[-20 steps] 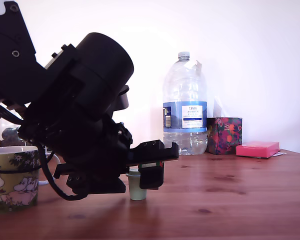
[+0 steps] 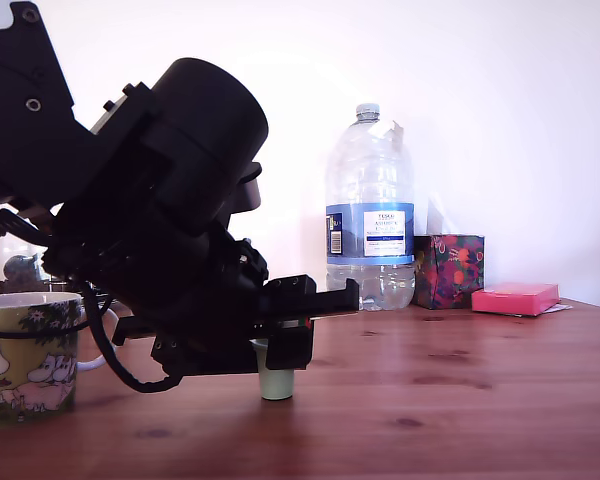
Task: Pick up the coffee capsules from the table one by one and drop them inside the nearest coffee cup
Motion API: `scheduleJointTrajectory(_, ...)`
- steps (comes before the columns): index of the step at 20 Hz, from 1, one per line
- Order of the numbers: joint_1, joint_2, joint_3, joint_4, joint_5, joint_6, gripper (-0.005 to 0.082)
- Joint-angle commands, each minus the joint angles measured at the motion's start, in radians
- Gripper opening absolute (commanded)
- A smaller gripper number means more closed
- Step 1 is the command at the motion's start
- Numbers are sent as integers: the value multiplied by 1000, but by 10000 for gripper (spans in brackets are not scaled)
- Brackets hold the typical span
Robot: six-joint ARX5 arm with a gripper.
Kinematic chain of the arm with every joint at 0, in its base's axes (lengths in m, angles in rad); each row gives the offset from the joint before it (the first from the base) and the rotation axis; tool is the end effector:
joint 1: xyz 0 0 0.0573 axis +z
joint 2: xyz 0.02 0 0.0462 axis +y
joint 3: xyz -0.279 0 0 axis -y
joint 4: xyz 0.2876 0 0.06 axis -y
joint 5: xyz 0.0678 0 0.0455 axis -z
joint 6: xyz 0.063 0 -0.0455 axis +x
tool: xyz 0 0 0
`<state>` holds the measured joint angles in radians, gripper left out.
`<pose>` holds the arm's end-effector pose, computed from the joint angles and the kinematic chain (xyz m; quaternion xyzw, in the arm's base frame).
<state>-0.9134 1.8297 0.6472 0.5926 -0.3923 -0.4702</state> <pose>0.2394 -0.2707 0.0596 -0.0436 0.2820 -0.1859 0.9402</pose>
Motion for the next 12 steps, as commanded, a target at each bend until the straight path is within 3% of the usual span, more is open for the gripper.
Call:
scheduleJointTrajectory(1, -3, 31, 6, 8, -2, 8, 231)
scheduleJointTrajectory(6, -13, 31, 6, 12, -2, 9, 231)
scheduleJointTrajectory(12, -39, -2, 6, 30, -1, 87, 231)
